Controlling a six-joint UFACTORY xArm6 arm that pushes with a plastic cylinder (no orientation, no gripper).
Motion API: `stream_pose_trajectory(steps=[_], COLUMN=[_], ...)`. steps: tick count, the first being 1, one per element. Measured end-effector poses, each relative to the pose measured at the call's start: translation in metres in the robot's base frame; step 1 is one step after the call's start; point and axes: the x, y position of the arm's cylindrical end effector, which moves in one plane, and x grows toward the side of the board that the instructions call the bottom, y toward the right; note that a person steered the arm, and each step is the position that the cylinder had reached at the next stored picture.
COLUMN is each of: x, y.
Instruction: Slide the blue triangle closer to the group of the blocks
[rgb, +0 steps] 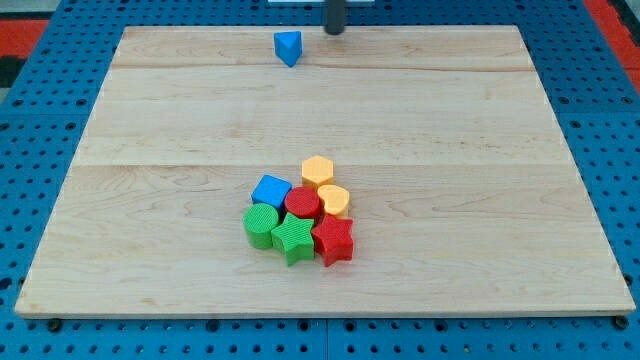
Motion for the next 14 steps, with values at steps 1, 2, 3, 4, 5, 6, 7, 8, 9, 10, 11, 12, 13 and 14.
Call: stream_pose_trajectory(steps=[1, 2, 3, 4, 5, 6, 7, 8, 9, 10, 11, 12, 13, 14], x=[-0.001, 0.0, 0.0, -0.001, 0.009, 0.035, 0.053, 0.051, 0.051, 0.074, 0.091, 0.099, 0.105, 0.116], y=[-0.029, -0.036, -0.045, -0.071, -0.084, -0.055, -0.028, -0.015, 0.012, 0.028, 0.02, 0.017, 0.012, -0.007])
